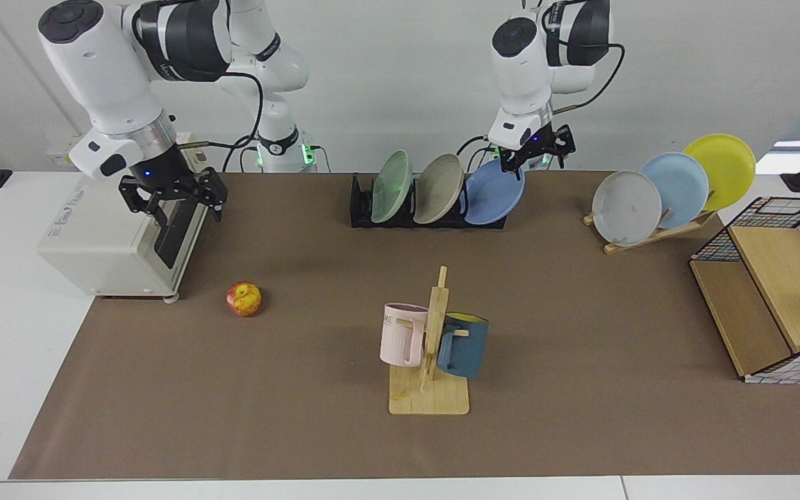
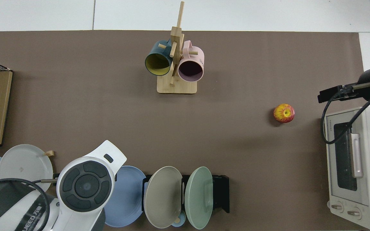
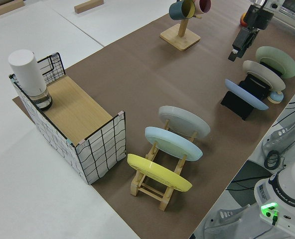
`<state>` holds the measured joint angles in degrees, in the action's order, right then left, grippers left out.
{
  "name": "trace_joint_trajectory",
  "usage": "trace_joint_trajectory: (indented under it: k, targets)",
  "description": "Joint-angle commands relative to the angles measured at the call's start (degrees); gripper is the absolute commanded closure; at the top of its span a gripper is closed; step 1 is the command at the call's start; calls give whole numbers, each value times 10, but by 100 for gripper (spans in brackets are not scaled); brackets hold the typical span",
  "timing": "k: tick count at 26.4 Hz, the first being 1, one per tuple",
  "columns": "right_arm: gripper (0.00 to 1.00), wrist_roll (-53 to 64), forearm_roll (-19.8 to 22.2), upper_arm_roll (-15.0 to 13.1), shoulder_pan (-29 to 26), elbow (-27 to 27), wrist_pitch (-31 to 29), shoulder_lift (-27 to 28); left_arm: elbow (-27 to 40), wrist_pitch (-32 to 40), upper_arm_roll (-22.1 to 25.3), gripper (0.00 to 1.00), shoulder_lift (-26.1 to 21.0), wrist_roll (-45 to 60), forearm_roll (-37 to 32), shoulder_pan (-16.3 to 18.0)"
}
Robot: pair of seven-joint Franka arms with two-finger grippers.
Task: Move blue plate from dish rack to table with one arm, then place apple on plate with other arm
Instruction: 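Grasp the blue plate with the left gripper while the right gripper reaches the apple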
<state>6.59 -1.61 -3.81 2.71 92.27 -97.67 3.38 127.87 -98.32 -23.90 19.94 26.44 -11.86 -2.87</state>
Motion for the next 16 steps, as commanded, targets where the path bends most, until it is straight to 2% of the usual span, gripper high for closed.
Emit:
trace_joint_trajectory:
  k: [1, 8, 11, 16]
  targets:
    - [0, -11, 8, -1, -8, 13, 14, -14, 72, -56, 8, 0, 34, -5, 18, -6]
    - [0, -7, 12, -1, -10, 18, 17, -19, 98, -65, 3, 0, 34, -4, 43, -12]
    - [0, -15, 9, -1, -5, 33, 7, -19, 113, -78, 0, 0, 21, 1, 51, -26]
    - [0, -27, 11, -1, -2, 34, -15, -9, 123, -83, 0, 0, 17, -7, 62, -27]
